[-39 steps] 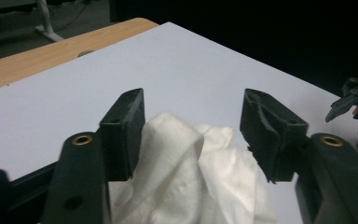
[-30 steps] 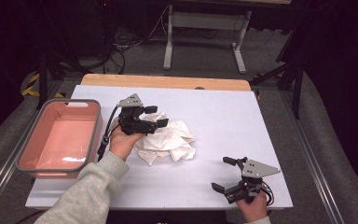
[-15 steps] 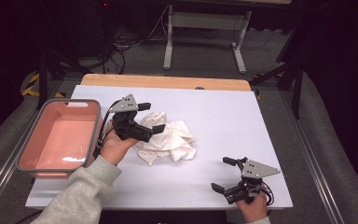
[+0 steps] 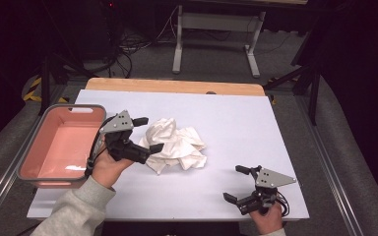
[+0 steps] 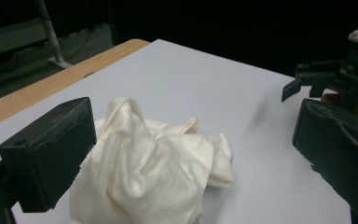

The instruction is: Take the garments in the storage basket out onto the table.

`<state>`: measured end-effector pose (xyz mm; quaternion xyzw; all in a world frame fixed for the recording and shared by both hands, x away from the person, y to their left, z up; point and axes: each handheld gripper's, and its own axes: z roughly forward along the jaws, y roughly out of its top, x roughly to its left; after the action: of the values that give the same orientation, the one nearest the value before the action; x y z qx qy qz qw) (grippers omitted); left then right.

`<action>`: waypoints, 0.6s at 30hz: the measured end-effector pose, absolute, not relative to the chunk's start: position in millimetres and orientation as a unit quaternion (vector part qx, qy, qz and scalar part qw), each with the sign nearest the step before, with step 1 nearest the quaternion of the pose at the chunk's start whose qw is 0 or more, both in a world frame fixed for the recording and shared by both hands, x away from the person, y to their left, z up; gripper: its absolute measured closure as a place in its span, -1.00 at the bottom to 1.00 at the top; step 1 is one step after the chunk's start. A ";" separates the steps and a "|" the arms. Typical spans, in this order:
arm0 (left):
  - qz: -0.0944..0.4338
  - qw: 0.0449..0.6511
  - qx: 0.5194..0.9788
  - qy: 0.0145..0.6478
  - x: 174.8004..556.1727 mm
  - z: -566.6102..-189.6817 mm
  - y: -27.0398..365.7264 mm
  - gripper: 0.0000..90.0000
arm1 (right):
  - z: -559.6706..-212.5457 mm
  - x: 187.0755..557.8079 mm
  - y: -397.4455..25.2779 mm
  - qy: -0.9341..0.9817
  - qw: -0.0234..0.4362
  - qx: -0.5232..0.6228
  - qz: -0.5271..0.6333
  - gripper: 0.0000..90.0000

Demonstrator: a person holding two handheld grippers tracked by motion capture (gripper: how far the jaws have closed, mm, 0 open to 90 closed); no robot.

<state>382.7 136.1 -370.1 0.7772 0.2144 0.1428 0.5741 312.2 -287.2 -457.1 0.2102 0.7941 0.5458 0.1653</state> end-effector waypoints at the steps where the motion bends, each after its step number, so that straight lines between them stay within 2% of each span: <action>1: 0.142 0.574 0.777 0.216 380.6 -373.4 138.7 -0.99 | -457.2 312.1 -287.4 0.794 0.165 0.211 0.546 -1.00; 6: 0.137 0.578 0.771 0.230 372.9 -388.6 149.5 -0.99 | -457.3 312.3 -288.4 0.793 0.166 0.213 0.547 -1.00; 11: 0.102 0.608 0.744 0.260 363.8 -418.6 162.4 -0.98 | -457.5 312.4 -288.2 0.794 0.165 0.214 0.545 -1.00; 18: 0.094 0.606 0.744 0.265 356.0 -447.9 164.8 -0.98 | -457.1 311.4 -291.3 0.790 0.166 0.217 0.548 -1.00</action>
<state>356.0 164.8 -447.9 0.7444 0.2647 0.0940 0.6058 311.4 -291.3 -457.1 0.2173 0.7903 0.5483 0.1658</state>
